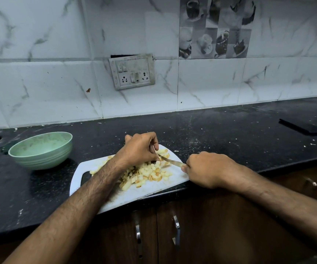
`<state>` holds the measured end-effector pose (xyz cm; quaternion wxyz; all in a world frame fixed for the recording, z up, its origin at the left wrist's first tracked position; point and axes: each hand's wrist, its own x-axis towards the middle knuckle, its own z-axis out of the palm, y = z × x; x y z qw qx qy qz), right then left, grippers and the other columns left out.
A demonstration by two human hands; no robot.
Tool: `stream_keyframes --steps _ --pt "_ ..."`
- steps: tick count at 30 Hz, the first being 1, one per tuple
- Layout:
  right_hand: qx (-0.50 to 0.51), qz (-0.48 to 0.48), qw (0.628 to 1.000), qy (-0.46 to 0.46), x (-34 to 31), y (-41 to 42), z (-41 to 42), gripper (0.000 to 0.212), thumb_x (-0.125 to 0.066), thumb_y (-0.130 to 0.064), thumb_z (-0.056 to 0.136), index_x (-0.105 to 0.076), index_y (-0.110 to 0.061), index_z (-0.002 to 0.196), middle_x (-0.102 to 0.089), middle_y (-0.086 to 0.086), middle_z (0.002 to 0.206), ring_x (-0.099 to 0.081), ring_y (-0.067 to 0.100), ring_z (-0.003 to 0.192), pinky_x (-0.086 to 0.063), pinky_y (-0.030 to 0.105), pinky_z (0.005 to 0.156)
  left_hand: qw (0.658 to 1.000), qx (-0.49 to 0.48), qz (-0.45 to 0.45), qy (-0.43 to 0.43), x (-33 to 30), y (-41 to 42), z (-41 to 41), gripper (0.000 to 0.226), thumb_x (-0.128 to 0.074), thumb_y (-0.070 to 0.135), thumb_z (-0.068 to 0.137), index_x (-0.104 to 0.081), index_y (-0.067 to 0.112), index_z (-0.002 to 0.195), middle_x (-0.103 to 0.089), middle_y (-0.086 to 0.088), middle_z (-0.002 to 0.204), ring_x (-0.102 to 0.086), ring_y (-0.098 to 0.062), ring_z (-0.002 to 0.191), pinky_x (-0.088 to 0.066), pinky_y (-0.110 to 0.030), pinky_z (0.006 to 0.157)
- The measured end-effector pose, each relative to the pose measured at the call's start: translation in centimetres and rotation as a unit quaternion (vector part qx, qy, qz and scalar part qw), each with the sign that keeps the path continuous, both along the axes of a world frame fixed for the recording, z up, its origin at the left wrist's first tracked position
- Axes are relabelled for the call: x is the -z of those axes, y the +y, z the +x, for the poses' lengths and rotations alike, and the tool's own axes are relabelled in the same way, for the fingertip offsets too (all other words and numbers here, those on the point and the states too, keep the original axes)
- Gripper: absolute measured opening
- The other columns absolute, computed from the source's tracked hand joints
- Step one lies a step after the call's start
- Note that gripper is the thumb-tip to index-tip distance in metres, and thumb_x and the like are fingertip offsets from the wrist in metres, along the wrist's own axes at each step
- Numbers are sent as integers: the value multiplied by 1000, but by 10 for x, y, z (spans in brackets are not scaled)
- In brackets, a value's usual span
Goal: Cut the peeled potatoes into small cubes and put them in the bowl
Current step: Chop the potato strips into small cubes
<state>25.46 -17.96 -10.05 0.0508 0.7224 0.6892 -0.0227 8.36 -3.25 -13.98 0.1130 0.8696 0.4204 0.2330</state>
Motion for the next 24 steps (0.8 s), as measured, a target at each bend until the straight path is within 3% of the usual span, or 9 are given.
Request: stream_keyframes --steps 2,4,6,8,11,14,19,24 --pt "2 -13 1000 18 -1 2 -1 33 -33 -42 103 -55 -18 106 -61 7 112 -58 29 98 -43 39 81 1000 5 -3 6 -1 0 0 32 -83 23 82 -53 31 85 -73 19 71 -61 10 81 -22 -34 83" --pt "2 -28 999 38 -2 7 -3 28 -35 -36 103 -51 -15 94 -59 5 93 -57 24 83 -45 36 75 1000 6 1 14 -1 1 1 32 -83 21 81 -53 32 85 -73 18 71 -61 10 81 -22 -34 84" --pt "6 -48 998 49 -4 12 -5 26 -39 -27 102 -56 -9 96 -61 7 83 -62 23 76 -47 34 67 1000 4 8 20 -2 2 2 33 -84 22 80 -54 32 86 -72 18 70 -60 10 82 -22 -34 86" --pt "11 -54 997 47 -4 12 -7 25 -40 -24 100 -59 -7 103 -66 12 92 -66 26 81 -48 33 66 1000 2 11 25 -1 3 2 31 -85 23 80 -57 32 88 -72 17 70 -60 9 83 -22 -35 87" --pt "-8 -6 1000 -23 5 -1 -13 30 -39 -29 101 -56 -12 119 -62 12 118 -62 31 104 -46 37 79 999 2 20 31 -1 3 1 27 -86 27 79 -64 32 93 -71 18 71 -61 7 86 -22 -36 84" --pt "-48 42 992 -111 17 -11 -22 29 -38 -25 99 -57 -14 118 -62 8 116 -63 31 101 -53 45 84 999 1 22 33 -3 1 0 26 -85 28 80 -66 32 97 -71 19 71 -61 7 88 -21 -36 81" --pt "-44 47 993 -102 11 -10 -9 31 -36 -31 102 -56 -15 119 -62 8 117 -62 31 104 -51 44 86 999 -12 25 42 -4 -1 0 25 -84 33 81 -67 34 100 -71 20 73 -59 8 89 -21 -37 83" --pt "-46 59 991 -108 1 -12 5 37 -30 -40 104 -57 -18 117 -63 6 117 -61 29 106 -41 39 75 993 -9 77 91 -7 -5 1 14 -71 34 91 -66 36 104 -70 22 77 -55 9 92 -18 -36 83"
